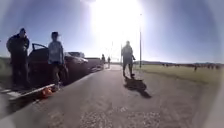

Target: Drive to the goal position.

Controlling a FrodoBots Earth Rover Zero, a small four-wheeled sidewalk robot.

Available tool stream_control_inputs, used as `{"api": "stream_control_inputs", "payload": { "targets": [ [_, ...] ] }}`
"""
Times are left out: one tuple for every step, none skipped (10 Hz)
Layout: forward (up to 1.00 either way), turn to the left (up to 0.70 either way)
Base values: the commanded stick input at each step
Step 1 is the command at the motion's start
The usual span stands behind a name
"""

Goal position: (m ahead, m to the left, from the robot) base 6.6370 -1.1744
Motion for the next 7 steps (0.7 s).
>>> {"api": "stream_control_inputs", "payload": {
  "targets": [
    [1.00, 0.00],
    [1.00, 0.00],
    [1.00, 0.00],
    [1.00, 0.00],
    [1.00, 0.00],
    [1.00, 0.00],
    [1.00, 0.00]
  ]
}}
